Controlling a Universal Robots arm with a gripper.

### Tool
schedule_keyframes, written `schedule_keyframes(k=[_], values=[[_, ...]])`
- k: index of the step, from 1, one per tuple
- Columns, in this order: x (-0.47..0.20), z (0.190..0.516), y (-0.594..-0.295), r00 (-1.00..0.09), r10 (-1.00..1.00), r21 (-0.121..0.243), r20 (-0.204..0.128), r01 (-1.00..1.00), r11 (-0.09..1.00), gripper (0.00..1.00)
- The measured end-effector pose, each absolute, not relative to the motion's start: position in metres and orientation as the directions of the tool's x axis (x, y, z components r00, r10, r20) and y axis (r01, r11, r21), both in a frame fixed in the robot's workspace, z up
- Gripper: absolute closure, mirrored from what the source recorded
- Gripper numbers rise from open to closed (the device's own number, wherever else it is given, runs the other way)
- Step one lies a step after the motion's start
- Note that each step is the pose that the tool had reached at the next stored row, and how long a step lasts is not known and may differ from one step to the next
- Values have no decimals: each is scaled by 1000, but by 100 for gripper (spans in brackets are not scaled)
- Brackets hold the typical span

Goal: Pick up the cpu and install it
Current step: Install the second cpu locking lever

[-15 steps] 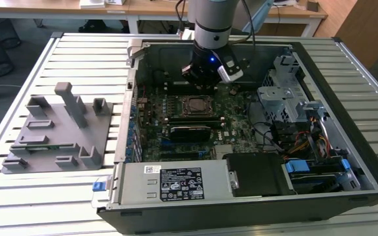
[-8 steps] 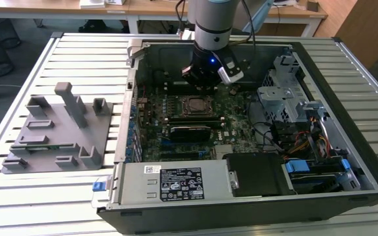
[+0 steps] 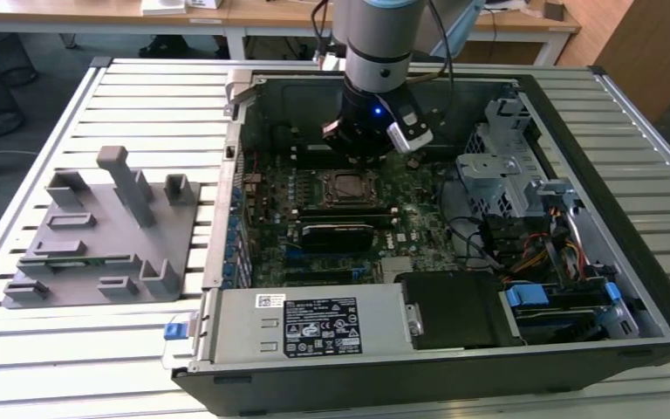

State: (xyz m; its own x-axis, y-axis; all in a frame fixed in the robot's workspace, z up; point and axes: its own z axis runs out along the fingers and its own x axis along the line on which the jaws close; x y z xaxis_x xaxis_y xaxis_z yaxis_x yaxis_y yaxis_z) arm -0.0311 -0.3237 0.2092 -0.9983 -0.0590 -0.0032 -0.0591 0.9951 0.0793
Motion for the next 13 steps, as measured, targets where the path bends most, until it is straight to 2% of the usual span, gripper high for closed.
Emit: schedule_keyframes(k=[13], values=[[-31,218,-335,-998,-59,79,-3,-59,995,89]])
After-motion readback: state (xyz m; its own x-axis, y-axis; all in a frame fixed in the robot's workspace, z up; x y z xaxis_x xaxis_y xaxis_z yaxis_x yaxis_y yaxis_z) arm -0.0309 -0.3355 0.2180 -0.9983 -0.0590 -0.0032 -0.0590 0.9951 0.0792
